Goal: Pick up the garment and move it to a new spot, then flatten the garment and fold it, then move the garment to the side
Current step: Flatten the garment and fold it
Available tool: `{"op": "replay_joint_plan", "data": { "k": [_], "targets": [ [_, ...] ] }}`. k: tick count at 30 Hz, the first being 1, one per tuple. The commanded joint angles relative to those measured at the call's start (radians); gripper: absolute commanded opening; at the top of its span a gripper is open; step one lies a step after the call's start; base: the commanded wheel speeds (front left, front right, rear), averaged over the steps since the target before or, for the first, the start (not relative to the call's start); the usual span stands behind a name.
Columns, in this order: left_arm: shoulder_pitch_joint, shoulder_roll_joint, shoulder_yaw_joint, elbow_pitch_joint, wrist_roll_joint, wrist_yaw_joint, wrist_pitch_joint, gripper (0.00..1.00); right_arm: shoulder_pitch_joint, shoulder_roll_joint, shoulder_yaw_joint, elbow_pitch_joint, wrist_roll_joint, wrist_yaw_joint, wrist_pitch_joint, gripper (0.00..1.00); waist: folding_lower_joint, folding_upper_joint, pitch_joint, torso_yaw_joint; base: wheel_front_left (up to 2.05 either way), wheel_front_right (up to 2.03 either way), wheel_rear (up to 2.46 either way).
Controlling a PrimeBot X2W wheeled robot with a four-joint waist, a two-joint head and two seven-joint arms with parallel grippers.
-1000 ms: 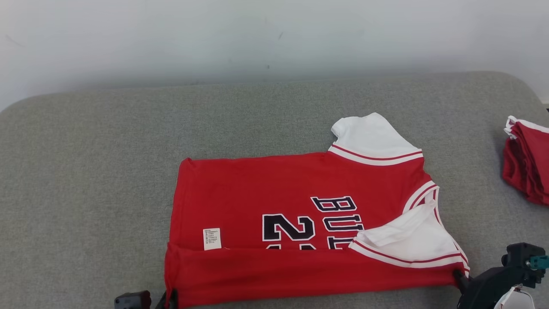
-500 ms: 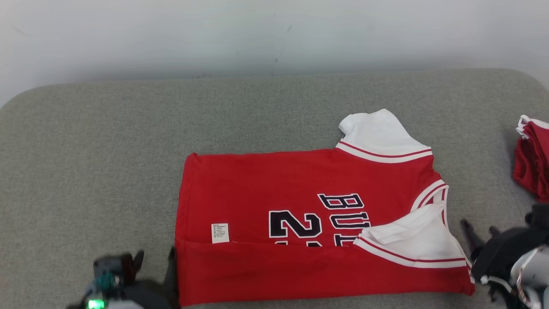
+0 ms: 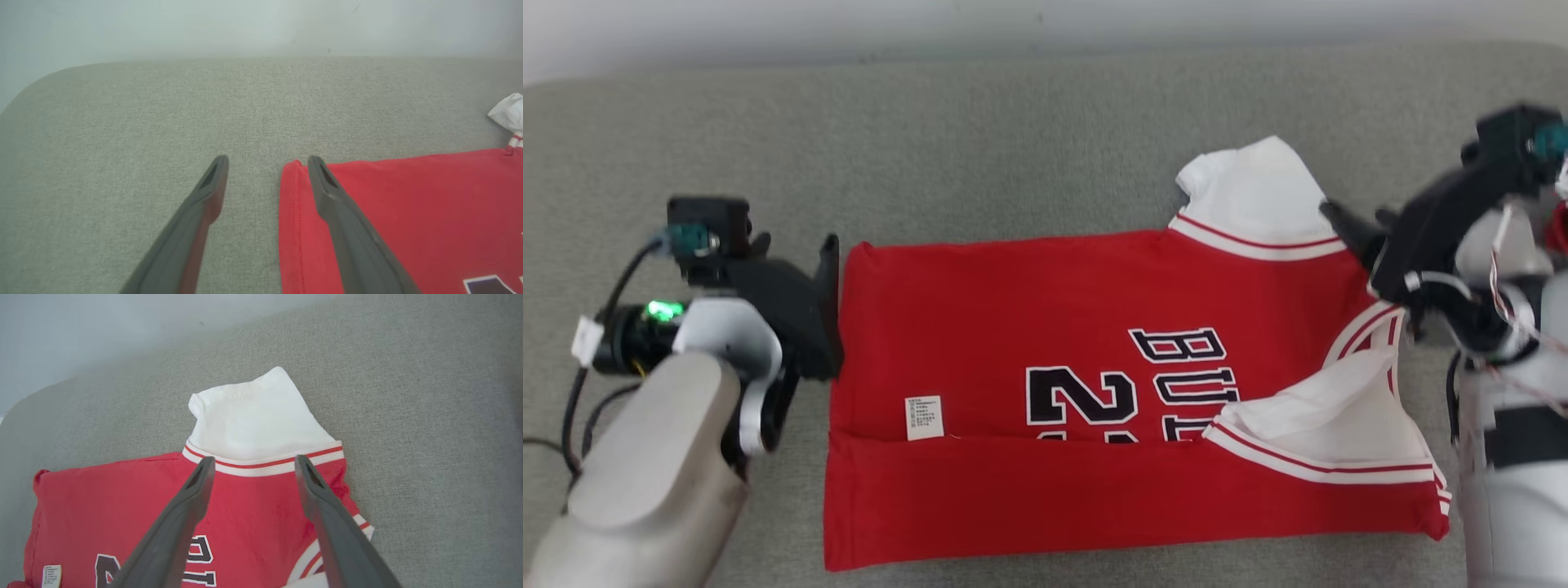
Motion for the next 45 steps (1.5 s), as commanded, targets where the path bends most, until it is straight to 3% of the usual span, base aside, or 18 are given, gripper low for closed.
{"op": "replay_joint_plan", "data": {
  "k": [1, 8, 22, 23, 24, 25, 37, 45],
  "targets": [
    [-0.017, -0.004, -0.005, 0.013, 0.006, -0.005, 0.007, 1.0, -0.02, -0.007, 0.002, 0.014, -0.012, -0.003, -0.003, 1.0, -0.0002, -0.0001, 0.068, -0.03, 0.0, 0.0, 0.0],
    [-0.14, -0.017, -0.043, 0.117, 0.037, -0.037, 0.05, 1.0, -0.188, -0.011, 0.034, 0.163, -0.043, -0.003, -0.059, 1.0, -0.0002, -0.0001, 0.14, -0.039, 0.0, 0.0, 0.0],
    [-0.145, -0.036, -0.07, 0.165, 0.011, -0.056, 0.093, 1.0, -0.26, -0.056, 0.041, 0.314, -0.065, -0.003, -0.148, 1.0, -0.0002, -0.0001, 0.152, -0.015, 0.0, 0.0, 0.0],
    [-0.143, -0.038, -0.07, 0.164, 0.008, -0.058, 0.093, 0.73, -0.266, -0.058, 0.041, 0.32, -0.065, -0.003, -0.151, 1.0, -0.0002, -0.0001, 0.154, -0.014, 0.0, 0.0, 0.0],
    [-0.143, -0.039, -0.067, 0.162, 0.006, -0.058, 0.085, 0.27, -0.271, -0.059, 0.041, 0.326, -0.066, -0.003, -0.156, 1.0, -0.0002, -0.0001, 0.156, -0.013, 0.0, 0.0, 0.0],
    [-0.144, -0.039, -0.064, 0.164, 0.004, -0.055, 0.081, 0.0, -0.276, -0.06, 0.043, 0.333, -0.07, -0.003, -0.157, 1.0, -0.0002, -0.0001, 0.159, -0.013, 0.0, 0.0, 0.0],
    [-0.127, -0.077, -0.06, 0.152, 0.008, -0.021, -0.001, 0.0, -0.311, -0.065, 0.041, 0.393, -0.121, -0.003, -0.259, 1.0, -0.0002, -0.0001, 0.193, 0.006, 0.0, 0.0, 0.0],
    [-0.096, -0.116, -0.078, 0.116, 0.012, -0.009, -0.046, 0.0, -0.341, -0.104, 0.056, 0.437, -0.184, -0.003, -0.296, 1.0, -0.0002, -0.0001, 0.224, 0.036, 0.0, 0.0, 0.0]
  ]
}}
